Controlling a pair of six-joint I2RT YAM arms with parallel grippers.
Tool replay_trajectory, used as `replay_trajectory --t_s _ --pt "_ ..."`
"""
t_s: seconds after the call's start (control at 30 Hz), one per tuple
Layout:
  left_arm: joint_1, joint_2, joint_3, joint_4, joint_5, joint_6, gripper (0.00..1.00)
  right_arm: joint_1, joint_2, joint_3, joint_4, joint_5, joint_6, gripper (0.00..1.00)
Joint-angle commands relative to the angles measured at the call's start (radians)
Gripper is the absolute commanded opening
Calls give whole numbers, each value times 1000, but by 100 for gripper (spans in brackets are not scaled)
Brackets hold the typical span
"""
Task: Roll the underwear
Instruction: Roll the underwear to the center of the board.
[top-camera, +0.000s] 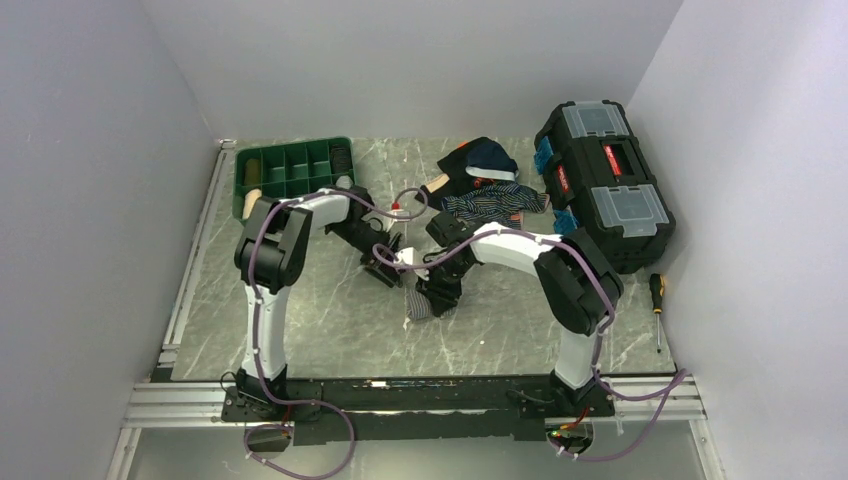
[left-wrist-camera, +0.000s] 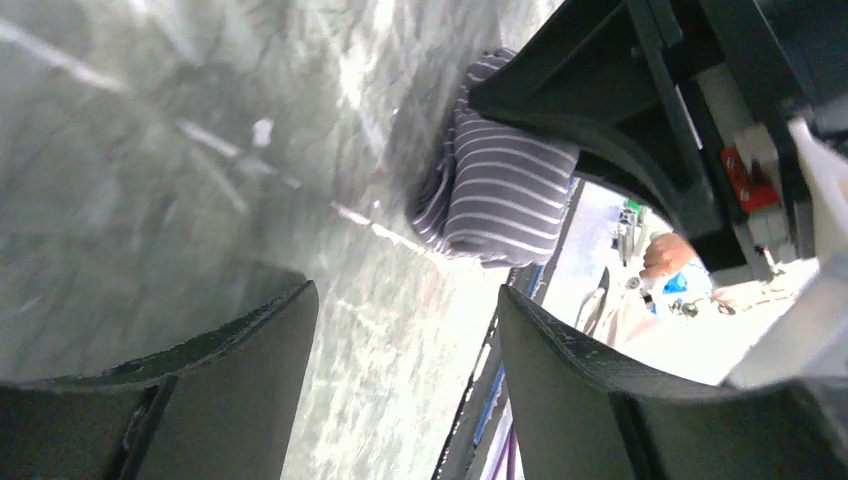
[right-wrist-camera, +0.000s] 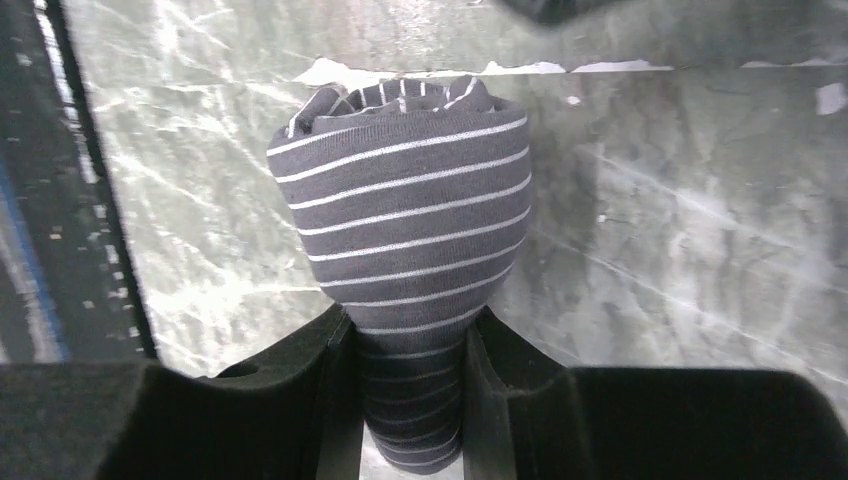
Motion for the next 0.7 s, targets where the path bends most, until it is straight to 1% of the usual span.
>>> replay_trajectory --t_s 0.0,0.1,0.23,0.43,0.53,0.67 --pt "51 -86 -45 52 -117 23 72 -37 127 -16 -253 -94 -1 0" --pt "86 -169 -109 83 -135 12 72 -68 164 27 -280 -115 -10 0" --pt "120 -318 -213 150 -207 7 72 -85 206 75 -298 -130 -12 0" --pt "116 -623 -427 323 -320 53 74 -84 250 114 -302 -132 -4 0" --pt "61 -765 -522 413 -380 107 75 -85 258 119 -298 -127 0 0" --pt "-102 -931 -645 563 -501 161 81 -85 271 136 -308 -123 0 0"
